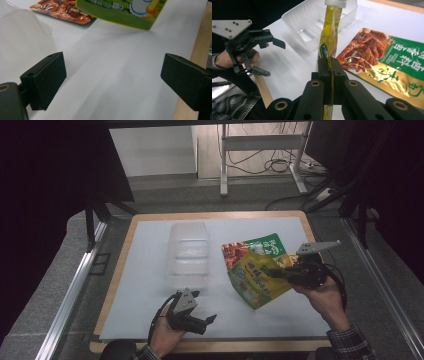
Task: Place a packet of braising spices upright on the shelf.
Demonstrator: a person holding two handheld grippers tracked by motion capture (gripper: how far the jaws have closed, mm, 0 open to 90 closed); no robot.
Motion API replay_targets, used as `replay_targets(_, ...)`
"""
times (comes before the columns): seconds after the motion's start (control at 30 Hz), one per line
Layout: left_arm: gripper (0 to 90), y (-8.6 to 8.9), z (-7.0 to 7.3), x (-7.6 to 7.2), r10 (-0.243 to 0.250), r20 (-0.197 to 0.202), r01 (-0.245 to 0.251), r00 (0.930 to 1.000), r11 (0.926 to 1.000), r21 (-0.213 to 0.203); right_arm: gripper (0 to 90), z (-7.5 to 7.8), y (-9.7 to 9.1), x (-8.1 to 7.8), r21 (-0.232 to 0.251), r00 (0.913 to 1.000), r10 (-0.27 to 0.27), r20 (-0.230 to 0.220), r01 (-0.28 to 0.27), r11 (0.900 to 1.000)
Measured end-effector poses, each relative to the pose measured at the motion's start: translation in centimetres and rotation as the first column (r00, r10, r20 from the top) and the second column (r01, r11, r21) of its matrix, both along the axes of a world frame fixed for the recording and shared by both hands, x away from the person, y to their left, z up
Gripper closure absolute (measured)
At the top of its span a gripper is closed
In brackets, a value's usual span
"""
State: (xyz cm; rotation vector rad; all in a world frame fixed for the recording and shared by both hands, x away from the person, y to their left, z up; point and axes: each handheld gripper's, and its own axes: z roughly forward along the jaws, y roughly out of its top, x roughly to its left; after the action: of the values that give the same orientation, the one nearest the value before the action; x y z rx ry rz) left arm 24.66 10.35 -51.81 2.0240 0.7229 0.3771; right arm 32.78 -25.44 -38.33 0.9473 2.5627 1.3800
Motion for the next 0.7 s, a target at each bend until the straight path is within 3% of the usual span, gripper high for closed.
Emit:
replay_targets(0.3, 3.8, 0.4, -0.1, -0.1, 0.003, -0.005, -0.003, 1.0, 0.9997, -0.025, 89.0, 1.3, 0.5, 0.9, -0.032, 0.9983, -0.011, 0.058, 0.013, 0.9994)
replay_targets(0.6, 1.4, 0.1, -0.3, -0.4, -0.011, -0.003, 0.011, 0.9999, 0.9997, 0.021, 89.0, 2.6, 1.4, 2.1, -0.03, 0.995, 0.004, 0.099, -0.001, 0.9996)
replay_targets(0.7, 0.9, 0.1, -0.4, -0.4, -0.006, -0.011, 0.007, 0.9999, 0.9998, 0.019, 89.0, 2.7, 1.6, 2.4, -0.029, 0.9947, 0.007, 0.102, -0.004, 0.9996)
